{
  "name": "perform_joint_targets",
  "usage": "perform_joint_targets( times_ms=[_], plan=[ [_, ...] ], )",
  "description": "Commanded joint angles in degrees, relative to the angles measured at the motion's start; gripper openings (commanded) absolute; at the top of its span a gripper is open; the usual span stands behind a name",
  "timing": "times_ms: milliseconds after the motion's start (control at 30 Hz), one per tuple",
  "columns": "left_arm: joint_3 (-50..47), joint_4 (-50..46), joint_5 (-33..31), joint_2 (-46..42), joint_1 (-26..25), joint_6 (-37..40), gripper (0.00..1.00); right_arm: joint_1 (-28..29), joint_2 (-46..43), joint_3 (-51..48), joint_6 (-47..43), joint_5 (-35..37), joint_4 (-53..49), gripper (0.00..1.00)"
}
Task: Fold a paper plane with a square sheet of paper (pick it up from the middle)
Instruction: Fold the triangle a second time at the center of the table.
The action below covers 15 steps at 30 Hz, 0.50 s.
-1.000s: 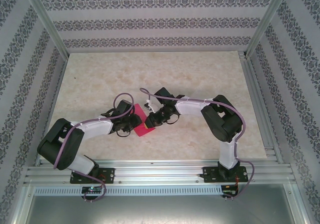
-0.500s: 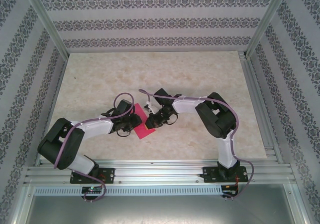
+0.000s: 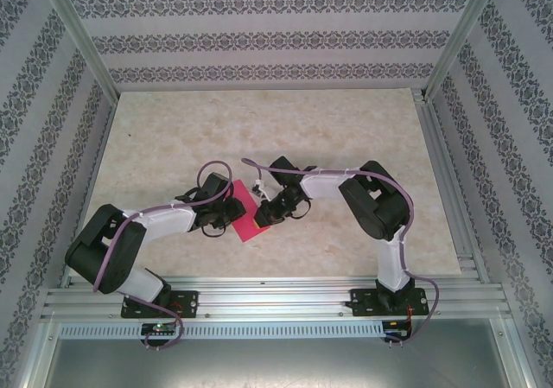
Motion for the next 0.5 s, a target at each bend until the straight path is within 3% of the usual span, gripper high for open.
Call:
perform_joint_targets(
  times_ms=[0, 233, 367, 467],
  plan=[
    [0.7, -2.9, -2.2, 0.4, -0.6, 1.7, 0.29, -1.0, -1.4, -2.2, -1.8, 3.3, -6.7, 0.15],
    [1.3, -3.6, -2.3, -0.3, -0.6, 2.7, 0.3, -2.6, -12.2, 0.3, 0.1, 4.7, -2.2, 0.23],
    [2.9, -3.5, -2.1, -1.9, -0.5, 3.2, 0.31, -2.8, -11.1, 1.0, -4.6, 11.8, -5.1, 0.23],
    [5.2, -5.1, -2.1, -2.2, -0.5, 4.2, 0.32, -2.5, -9.5, 1.5, -4.9, 10.8, -5.3, 0.25]
  ],
)
